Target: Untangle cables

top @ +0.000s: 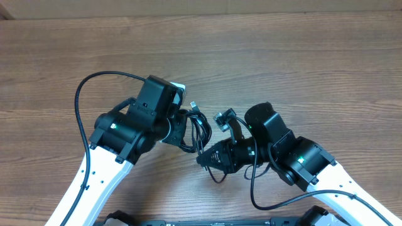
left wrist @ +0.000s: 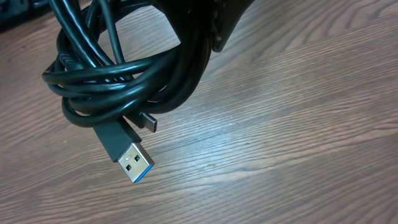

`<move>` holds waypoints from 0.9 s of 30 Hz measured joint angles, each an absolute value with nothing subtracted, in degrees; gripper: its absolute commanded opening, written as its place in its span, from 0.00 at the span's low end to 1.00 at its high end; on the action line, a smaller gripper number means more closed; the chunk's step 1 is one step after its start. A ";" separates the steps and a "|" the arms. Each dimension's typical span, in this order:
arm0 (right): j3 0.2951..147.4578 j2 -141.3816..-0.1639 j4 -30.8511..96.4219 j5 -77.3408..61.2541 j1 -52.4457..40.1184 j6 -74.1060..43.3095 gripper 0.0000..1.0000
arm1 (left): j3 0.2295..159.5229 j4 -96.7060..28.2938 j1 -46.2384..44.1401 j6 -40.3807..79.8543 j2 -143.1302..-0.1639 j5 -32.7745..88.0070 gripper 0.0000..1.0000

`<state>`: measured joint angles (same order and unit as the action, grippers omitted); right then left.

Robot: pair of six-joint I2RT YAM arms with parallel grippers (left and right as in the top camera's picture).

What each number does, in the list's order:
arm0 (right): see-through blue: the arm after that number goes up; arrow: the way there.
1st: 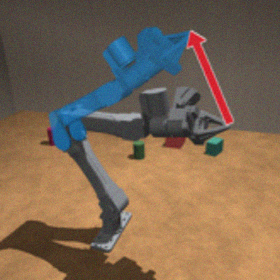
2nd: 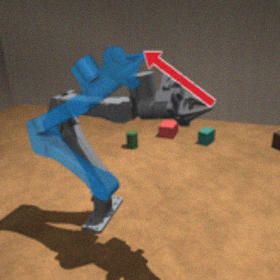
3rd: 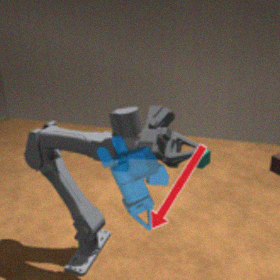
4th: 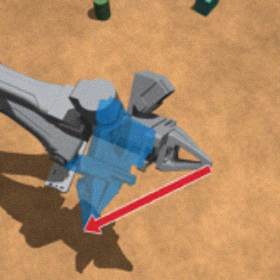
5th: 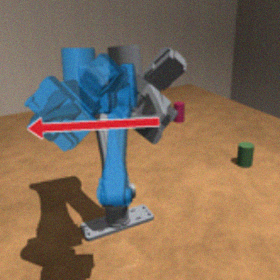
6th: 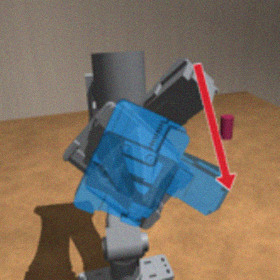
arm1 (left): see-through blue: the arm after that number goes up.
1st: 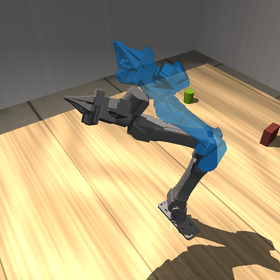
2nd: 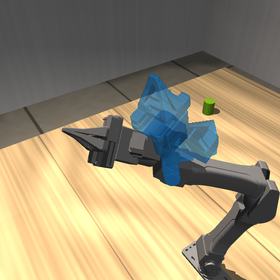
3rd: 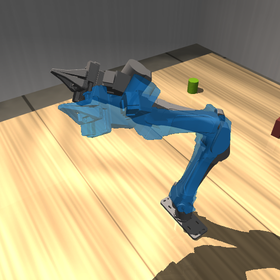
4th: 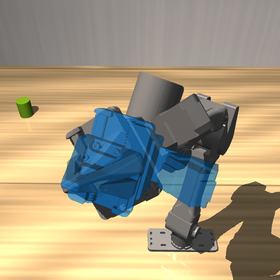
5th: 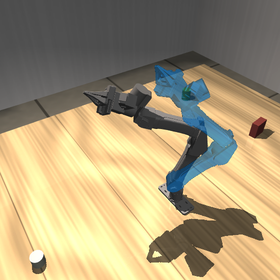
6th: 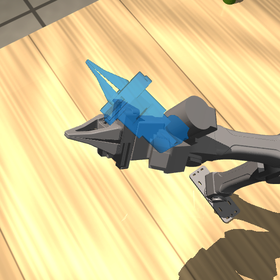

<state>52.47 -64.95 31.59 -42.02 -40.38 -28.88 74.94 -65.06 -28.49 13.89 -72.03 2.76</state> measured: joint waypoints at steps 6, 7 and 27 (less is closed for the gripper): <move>52.51 -64.95 28.32 -40.03 -40.53 -31.40 0.04 | 74.94 -64.69 -28.45 14.68 -72.03 7.55 0.04; 52.51 -64.95 28.32 -38.44 -40.62 -32.29 0.04 | 74.94 -64.64 -28.42 14.68 -72.03 8.49 0.04; 53.36 -65.98 31.73 -12.45 -41.78 -44.03 0.56 | 74.94 -62.54 -27.24 0.64 -73.30 35.99 0.04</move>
<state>53.36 -65.98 31.73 -12.45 -41.78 -44.03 74.94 -62.54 -27.24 0.64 -73.30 35.99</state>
